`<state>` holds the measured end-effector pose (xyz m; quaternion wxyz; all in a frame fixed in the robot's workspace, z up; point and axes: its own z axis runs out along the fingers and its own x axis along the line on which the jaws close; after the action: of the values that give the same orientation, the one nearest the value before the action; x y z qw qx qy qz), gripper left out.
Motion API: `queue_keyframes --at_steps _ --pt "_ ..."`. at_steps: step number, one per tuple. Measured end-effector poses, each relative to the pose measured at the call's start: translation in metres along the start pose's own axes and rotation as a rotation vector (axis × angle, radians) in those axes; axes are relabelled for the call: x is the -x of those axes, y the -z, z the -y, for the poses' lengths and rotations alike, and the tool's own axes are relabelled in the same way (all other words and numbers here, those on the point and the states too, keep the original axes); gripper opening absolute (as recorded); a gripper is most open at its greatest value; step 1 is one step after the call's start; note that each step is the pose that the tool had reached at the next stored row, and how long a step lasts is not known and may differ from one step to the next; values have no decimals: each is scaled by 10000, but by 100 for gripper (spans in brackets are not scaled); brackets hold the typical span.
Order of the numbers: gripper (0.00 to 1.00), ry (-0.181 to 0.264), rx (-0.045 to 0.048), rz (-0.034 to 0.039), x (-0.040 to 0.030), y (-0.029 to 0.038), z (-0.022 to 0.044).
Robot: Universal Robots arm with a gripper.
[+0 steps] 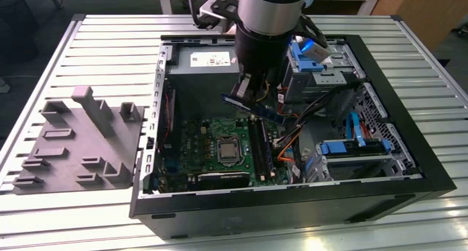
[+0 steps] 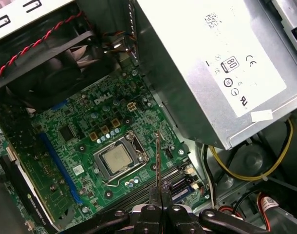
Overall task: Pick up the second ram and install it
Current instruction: 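Insert the second ram into the second slot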
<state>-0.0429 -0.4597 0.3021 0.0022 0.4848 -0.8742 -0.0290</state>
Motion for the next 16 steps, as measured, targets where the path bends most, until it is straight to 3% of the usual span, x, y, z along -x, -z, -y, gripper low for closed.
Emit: queue_keyframes --at_steps 16 --pt "12 -1116 -50 22 4 0 6"
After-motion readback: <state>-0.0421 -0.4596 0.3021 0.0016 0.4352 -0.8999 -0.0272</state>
